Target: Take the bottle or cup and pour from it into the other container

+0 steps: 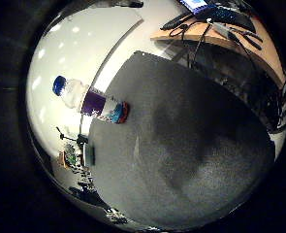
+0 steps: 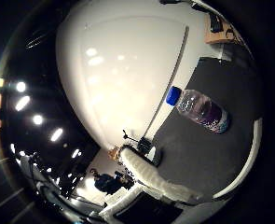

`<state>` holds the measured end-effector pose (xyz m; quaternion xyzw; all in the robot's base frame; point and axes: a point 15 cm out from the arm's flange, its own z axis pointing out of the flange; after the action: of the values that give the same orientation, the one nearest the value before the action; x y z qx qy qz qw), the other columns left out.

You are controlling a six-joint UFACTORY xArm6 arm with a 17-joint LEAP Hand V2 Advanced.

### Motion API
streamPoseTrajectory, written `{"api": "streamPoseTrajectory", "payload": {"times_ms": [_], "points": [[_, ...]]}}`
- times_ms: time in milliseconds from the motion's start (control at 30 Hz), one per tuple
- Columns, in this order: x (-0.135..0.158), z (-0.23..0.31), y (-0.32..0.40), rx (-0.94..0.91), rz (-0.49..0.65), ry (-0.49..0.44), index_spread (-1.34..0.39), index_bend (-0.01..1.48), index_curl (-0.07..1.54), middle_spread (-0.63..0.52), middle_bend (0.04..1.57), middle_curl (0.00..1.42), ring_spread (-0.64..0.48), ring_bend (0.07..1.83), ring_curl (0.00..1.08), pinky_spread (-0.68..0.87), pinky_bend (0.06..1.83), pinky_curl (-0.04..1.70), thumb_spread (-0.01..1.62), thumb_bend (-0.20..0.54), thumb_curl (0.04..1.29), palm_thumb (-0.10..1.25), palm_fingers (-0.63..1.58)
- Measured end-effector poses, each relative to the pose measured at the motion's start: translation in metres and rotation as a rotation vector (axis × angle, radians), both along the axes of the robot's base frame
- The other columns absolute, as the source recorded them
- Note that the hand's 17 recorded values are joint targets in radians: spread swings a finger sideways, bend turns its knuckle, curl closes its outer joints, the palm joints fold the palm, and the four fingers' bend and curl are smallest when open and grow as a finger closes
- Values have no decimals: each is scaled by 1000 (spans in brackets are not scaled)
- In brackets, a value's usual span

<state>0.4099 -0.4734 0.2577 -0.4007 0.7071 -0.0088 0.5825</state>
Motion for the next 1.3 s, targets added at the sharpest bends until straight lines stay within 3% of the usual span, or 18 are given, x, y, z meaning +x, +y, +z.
{"api": "streamPoseTrajectory", "payload": {"times_ms": [700,1300], "points": [[47,-37,25,30,27,41,-224,160,295,28,314,358,156,473,217,436,746,-3,1096,-22,283,418,244],[98,-47,72,39,95,77,-196,164,283,3,362,368,83,696,232,381,914,-8,1087,-22,287,435,372]]}}
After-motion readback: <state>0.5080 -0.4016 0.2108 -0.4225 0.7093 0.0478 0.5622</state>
